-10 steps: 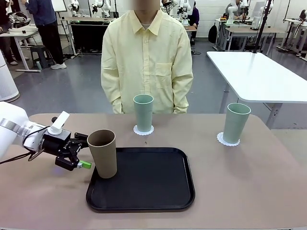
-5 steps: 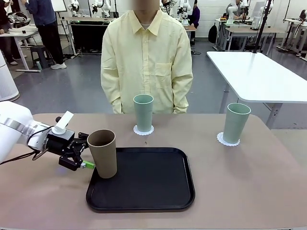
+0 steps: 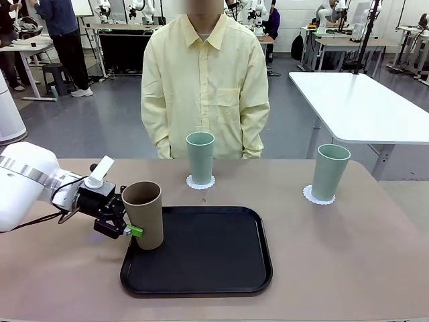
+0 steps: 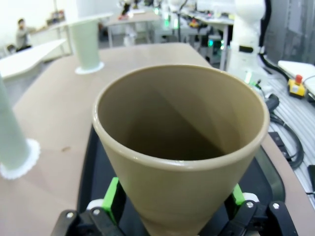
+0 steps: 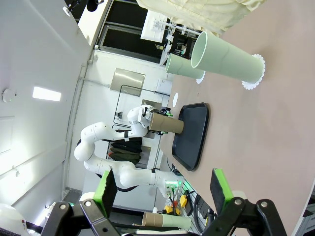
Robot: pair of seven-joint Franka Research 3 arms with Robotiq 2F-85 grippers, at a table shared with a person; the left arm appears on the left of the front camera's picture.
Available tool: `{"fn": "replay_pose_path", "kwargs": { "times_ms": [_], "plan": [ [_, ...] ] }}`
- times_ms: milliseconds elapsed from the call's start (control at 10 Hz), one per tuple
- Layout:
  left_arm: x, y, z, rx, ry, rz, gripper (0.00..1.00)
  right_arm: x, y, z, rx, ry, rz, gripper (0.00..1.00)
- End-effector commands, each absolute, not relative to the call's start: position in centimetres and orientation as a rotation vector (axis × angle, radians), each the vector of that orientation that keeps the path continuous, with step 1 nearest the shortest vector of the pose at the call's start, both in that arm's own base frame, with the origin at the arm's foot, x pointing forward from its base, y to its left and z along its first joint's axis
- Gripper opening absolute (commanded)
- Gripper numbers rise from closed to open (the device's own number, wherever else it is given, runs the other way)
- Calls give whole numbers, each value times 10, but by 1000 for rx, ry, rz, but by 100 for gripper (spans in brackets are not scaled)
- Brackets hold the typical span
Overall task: Place coasters on the table and set cups on them.
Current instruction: Take one Reusable plastic cup from the Flat Tray and place it on a coaster set by the human.
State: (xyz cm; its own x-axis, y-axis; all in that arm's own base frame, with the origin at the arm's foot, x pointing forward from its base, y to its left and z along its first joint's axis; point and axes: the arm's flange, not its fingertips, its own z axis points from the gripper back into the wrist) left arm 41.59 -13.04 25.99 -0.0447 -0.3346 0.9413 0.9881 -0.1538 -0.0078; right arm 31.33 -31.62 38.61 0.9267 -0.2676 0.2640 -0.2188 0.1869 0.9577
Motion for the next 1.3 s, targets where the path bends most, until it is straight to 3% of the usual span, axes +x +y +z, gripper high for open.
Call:
{"fn": "replay_pose_path", "kwargs": {
  "times_ms": [0,200,300,400,500,700,800,1200],
  "plan": [
    [421,-140,254,-1041,-902,-1468,100,313,-316,385,1392,-415,-43,100],
    [420,-141,252,-1065,-921,-1487,95,313,-316,385,1392,-415,-43,100],
    [419,-140,254,-1063,-916,-1490,40,313,-316,385,1392,-415,-43,100],
    [418,-139,255,-1064,-919,-1491,35,313,-316,385,1392,-415,-43,100],
    [417,-136,256,-1064,-919,-1489,0,313,-316,385,1392,-415,-43,100],
    [412,-133,262,-1068,-926,-1486,0,313,-316,385,1392,-415,-43,100],
    [407,-131,274,-1070,-943,-1490,25,313,-316,385,1392,-415,-43,100],
    [381,-122,382,-1068,-1005,-1409,25,313,-316,385,1392,-415,-43,100]
  ]
}}
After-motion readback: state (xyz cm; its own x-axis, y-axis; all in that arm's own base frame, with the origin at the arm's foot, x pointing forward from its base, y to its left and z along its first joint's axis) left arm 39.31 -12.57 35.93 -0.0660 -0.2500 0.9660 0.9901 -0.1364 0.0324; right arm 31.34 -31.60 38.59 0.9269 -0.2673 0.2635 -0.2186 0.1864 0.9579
